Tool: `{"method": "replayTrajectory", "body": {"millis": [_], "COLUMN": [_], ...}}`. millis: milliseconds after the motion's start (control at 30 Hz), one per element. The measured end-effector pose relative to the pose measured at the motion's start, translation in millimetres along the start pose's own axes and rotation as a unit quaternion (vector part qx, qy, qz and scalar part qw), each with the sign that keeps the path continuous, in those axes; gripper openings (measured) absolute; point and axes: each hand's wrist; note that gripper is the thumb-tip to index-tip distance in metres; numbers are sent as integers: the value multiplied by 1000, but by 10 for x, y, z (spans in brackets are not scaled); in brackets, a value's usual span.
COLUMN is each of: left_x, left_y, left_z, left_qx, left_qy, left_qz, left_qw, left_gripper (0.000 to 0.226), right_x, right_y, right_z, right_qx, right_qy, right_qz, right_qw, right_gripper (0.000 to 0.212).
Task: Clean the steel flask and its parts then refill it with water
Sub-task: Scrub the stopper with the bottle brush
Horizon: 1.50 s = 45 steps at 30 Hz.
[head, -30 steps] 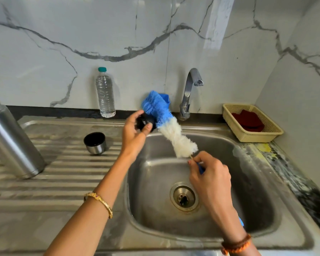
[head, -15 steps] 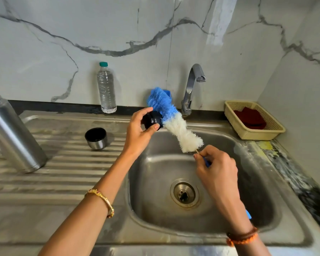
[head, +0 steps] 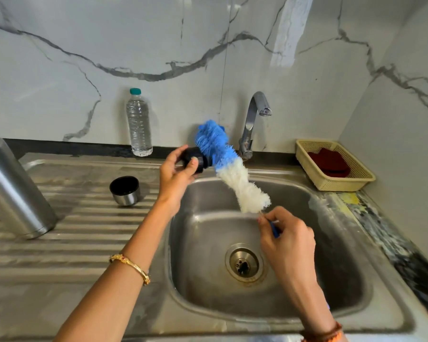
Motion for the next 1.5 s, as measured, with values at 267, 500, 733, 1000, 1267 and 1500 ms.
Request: {"method": "replayTrajectory", "body": {"millis": [267, 500, 733, 1000, 1267, 1500], "left_x": [71, -27, -109, -164, -165, -54], "left_y": [-20, 73, 18, 116, 27, 117], "left_z": [-113, -205, -91, -67, 207, 180], "left_qx": [62, 58, 91, 59, -212, -262], "left_qy": [-129, -205, -332, -257, 78, 216], "left_qz": [104, 37, -2, -41, 45, -17], "left_qw": [984, 976, 939, 964, 973, 940], "left_gripper": [22, 15, 17, 29, 45, 50], "right_x": [30, -85, -87, -86, 3, 66], "right_y": [251, 4, -134, -133, -31, -181], "right_z": [33, -45, 65, 159, 87, 68], "right_qx": [-55, -164, -307, -350, -391, -381], "right_qy": [57, 196, 400, 417, 427, 411], "right_qz": [62, 73, 114, 164, 187, 203], "right_qw": [995, 964, 856, 823, 794, 803], "right_gripper": [16, 27, 30, 30, 29, 29]}}
Point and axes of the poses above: each hand's wrist, its own y-axis towards the middle knuckle, its own x-axis out of the back of the hand, z = x × y, and after that the axes turned 6 degrees about y, right-handed
